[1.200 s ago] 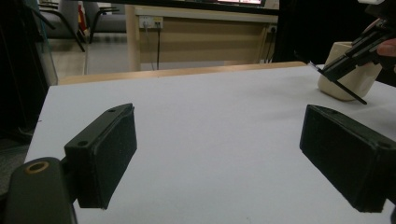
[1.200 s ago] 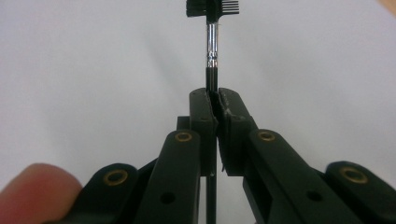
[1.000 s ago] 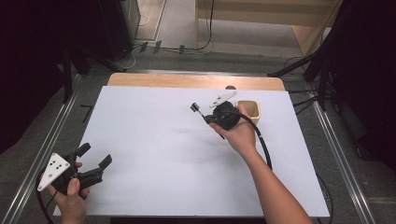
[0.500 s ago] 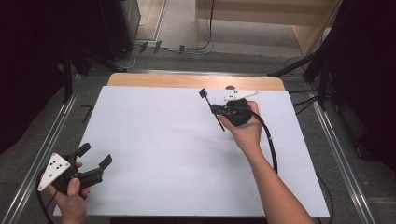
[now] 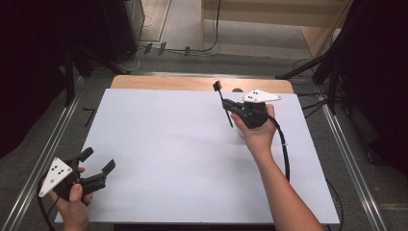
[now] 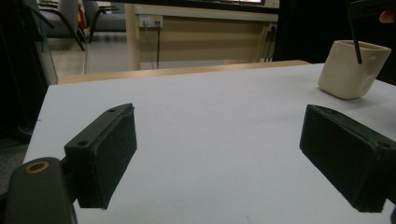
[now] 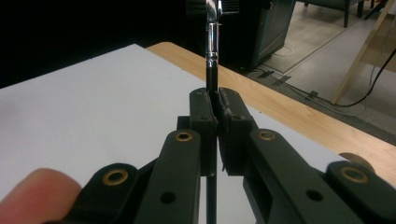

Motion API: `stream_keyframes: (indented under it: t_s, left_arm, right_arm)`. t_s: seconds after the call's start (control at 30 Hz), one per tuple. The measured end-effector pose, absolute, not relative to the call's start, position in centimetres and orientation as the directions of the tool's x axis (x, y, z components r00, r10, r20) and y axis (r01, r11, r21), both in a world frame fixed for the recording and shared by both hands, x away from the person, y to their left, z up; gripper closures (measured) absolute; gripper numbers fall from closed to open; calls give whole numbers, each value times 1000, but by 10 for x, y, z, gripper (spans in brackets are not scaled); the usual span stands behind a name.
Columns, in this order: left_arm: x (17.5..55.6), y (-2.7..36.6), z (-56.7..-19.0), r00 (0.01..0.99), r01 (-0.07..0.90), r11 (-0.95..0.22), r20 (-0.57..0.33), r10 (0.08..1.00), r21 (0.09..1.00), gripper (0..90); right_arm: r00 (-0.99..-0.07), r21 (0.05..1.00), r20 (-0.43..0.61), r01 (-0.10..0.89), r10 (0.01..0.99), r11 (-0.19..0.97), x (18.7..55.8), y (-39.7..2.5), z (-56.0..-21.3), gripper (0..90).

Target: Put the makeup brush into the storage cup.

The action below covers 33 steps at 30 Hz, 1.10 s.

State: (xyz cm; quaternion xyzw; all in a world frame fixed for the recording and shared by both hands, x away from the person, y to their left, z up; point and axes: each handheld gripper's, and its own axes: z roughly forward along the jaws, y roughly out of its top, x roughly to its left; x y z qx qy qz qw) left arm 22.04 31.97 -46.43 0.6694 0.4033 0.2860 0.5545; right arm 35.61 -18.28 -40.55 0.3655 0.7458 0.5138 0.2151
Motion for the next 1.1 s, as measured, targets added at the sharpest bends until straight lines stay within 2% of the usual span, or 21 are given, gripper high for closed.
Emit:
stream_keyframes:
  t_s: [0.83,1.1]
  left_arm:
    - [220,319,-465,513,224,-62,-63,856,973,113]
    - [221,319,-465,511,225,-59,-66,857,973,113]
  right_arm:
    - [-618,955,65,266,783,130,357,-199,-392,874]
    - [-597,971,39,211,801,110,357,-205,-388,874]
